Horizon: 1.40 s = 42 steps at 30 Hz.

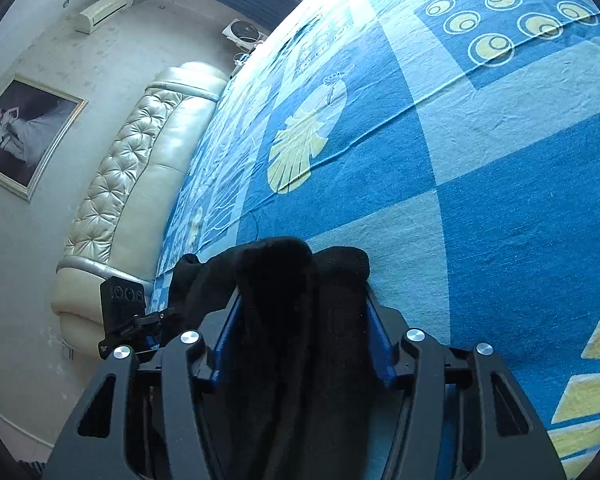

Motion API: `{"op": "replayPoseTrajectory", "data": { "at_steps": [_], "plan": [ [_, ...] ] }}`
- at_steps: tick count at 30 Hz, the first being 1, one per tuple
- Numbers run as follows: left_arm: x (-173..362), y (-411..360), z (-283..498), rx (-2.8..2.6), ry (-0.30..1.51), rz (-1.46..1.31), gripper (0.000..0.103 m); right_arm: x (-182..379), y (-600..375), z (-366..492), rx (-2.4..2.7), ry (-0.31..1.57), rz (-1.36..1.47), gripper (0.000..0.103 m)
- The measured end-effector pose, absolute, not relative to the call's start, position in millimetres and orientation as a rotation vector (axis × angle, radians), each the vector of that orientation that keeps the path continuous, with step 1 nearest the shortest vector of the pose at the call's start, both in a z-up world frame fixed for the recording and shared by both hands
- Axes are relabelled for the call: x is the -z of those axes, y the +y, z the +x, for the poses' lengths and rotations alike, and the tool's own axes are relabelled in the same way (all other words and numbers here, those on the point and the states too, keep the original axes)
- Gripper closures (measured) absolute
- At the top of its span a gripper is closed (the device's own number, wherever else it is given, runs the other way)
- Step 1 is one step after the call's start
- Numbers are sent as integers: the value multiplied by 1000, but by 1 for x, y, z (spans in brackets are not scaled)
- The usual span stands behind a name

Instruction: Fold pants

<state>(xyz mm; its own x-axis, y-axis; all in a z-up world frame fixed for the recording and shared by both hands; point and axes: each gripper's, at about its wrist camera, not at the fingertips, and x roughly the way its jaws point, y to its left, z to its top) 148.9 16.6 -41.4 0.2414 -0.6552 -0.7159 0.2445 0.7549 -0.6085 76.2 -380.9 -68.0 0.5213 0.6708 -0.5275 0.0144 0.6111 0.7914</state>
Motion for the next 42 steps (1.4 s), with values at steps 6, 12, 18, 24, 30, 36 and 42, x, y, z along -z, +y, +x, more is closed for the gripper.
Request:
{"op": "replayPoseTrajectory", "data": {
  "at_steps": [6,12,18,24,30,36,42],
  "plan": [
    [27,13,146,576,1150,-351,75,48,-377,70,-467,890,818,71],
    [5,10,152,531,1065,-260,78,32,-370,87,-495,849,812,72],
    [-14,17,194,485,1041,-234,78,28,-362,132,-506,824,825,72],
    [-31,14,242,431,1005,-166,78,16,-355,184,-505,792,831,72],
    [-17,14,279,398,1045,-154,78,30,-351,223,-458,846,843,72],
    [9,17,284,385,1056,-134,72,61,-354,231,-401,909,880,72],
    [14,16,286,395,1050,-129,69,77,-360,228,-406,897,937,72]
  ]
}}
